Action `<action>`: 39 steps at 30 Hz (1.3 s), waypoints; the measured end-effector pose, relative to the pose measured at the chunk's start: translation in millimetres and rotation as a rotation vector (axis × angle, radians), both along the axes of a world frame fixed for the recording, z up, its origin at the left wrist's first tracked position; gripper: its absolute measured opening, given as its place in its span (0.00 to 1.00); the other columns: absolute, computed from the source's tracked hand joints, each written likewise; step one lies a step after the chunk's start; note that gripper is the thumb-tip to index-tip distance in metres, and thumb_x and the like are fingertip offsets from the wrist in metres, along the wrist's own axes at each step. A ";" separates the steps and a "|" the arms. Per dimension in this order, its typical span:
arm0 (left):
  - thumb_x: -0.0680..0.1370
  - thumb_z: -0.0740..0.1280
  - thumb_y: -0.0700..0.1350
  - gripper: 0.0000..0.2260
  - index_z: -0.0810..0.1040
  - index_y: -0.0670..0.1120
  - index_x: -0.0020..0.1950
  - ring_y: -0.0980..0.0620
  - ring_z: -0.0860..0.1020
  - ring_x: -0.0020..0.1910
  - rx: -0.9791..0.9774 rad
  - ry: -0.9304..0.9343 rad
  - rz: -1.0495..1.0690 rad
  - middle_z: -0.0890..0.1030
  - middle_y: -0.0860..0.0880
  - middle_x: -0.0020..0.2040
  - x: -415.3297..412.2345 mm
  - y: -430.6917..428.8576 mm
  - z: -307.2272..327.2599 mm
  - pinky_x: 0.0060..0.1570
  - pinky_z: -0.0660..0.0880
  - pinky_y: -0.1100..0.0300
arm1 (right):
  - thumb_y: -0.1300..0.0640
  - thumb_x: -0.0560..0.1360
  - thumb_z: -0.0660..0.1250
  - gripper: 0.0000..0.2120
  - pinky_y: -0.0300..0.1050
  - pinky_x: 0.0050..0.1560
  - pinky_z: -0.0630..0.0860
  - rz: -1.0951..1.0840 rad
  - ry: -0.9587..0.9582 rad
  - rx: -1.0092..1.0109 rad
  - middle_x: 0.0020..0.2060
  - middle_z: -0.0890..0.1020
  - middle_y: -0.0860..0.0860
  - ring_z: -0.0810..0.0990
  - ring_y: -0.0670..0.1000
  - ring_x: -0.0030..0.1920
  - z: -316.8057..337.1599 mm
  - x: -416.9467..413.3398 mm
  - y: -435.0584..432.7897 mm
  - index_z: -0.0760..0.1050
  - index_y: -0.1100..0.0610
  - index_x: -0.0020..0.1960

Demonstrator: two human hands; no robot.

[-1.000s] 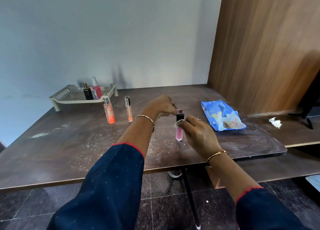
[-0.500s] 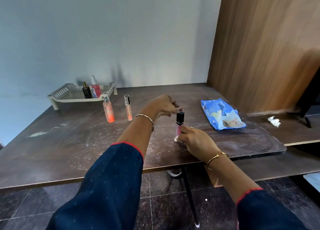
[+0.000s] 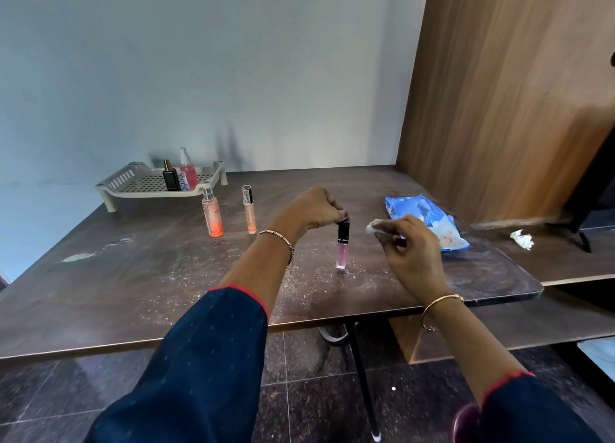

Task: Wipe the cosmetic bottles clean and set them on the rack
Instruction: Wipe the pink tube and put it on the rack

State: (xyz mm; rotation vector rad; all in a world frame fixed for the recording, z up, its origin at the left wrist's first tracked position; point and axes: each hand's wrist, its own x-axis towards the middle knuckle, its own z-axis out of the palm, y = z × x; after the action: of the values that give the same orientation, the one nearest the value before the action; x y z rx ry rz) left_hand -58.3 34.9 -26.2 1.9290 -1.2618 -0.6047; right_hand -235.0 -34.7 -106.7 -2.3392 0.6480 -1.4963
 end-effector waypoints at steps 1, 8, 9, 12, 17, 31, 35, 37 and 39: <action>0.74 0.69 0.42 0.04 0.81 0.41 0.42 0.53 0.71 0.32 -0.003 -0.023 0.025 0.80 0.48 0.35 0.9 -0.8 -2.4 0.34 0.67 0.62 | 0.64 0.72 0.71 0.09 0.38 0.40 0.77 -0.005 -0.022 -0.001 0.40 0.79 0.50 0.78 0.46 0.40 2.0 1.5 0.8 0.82 0.55 0.50; 0.74 0.70 0.44 0.07 0.81 0.41 0.44 0.51 0.73 0.35 -0.048 0.031 0.085 0.83 0.42 0.41 0.1 1.0 -11.0 0.38 0.71 0.60 | 0.65 0.74 0.69 0.07 0.43 0.44 0.78 0.084 -0.012 -0.214 0.46 0.81 0.51 0.81 0.49 0.45 7.3 29.3 5.3 0.82 0.58 0.49; 0.74 0.69 0.42 0.06 0.82 0.39 0.46 0.52 0.72 0.34 -0.057 0.055 0.081 0.81 0.43 0.39 -0.2 1.5 -10.7 0.36 0.70 0.62 | 0.64 0.74 0.68 0.06 0.46 0.43 0.78 0.085 0.005 -0.251 0.46 0.81 0.51 0.81 0.51 0.44 6.4 32.5 4.6 0.82 0.58 0.49; 0.75 0.68 0.39 0.06 0.82 0.37 0.48 0.52 0.72 0.35 -0.064 0.104 0.080 0.79 0.43 0.38 0.7 2.2 -10.2 0.33 0.69 0.64 | 0.62 0.76 0.66 0.06 0.51 0.35 0.77 0.058 0.089 -0.349 0.41 0.79 0.53 0.80 0.56 0.38 3.9 38.6 -0.2 0.81 0.58 0.50; 0.75 0.68 0.39 0.07 0.82 0.37 0.48 0.51 0.73 0.36 -0.059 0.100 0.082 0.80 0.42 0.40 3.8 -0.6 -10.0 0.38 0.71 0.60 | 0.68 0.73 0.67 0.10 0.53 0.26 0.74 0.011 0.302 -0.490 0.40 0.76 0.54 0.75 0.60 0.34 4.4 38.4 -2.8 0.79 0.57 0.51; 0.76 0.65 0.37 0.05 0.80 0.40 0.42 0.48 0.74 0.42 -0.021 0.082 0.034 0.83 0.37 0.50 1.6 1.3 -9.0 0.39 0.70 0.57 | 0.67 0.65 0.72 0.12 0.50 0.27 0.75 0.151 0.608 -0.347 0.43 0.76 0.51 0.78 0.59 0.35 -25.7 30.5 4.8 0.79 0.54 0.45; 0.76 0.66 0.38 0.07 0.80 0.35 0.50 0.48 0.75 0.42 -0.026 0.064 0.026 0.82 0.39 0.48 1.5 1.8 -8.4 0.43 0.73 0.55 | 0.67 0.69 0.72 0.10 0.47 0.24 0.70 0.023 0.385 -0.420 0.41 0.76 0.53 0.75 0.58 0.30 -1.7 33.7 15.8 0.80 0.57 0.48; 0.76 0.65 0.37 0.05 0.80 0.37 0.47 0.48 0.74 0.41 -0.033 0.072 0.017 0.80 0.42 0.41 1.2 3.3 -8.0 0.42 0.72 0.56 | 0.67 0.70 0.71 0.11 0.49 0.25 0.70 -0.017 0.342 -0.471 0.40 0.75 0.55 0.74 0.58 0.31 8.9 37.0 21.5 0.78 0.58 0.52; 0.76 0.65 0.36 0.04 0.79 0.39 0.45 0.48 0.73 0.40 -0.029 0.077 0.007 0.78 0.43 0.37 0.7 3.6 -8.0 0.42 0.72 0.56 | 0.67 0.71 0.69 0.13 0.48 0.25 0.69 -0.041 0.387 -0.483 0.43 0.74 0.55 0.74 0.58 0.33 11.6 39.7 26.3 0.77 0.57 0.54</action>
State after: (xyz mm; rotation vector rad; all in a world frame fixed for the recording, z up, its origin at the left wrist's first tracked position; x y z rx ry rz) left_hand -57.6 38.5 -34.2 1.8680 -1.2086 -0.6475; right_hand -195.4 -8.4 -95.1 -3.0473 0.4555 -1.3388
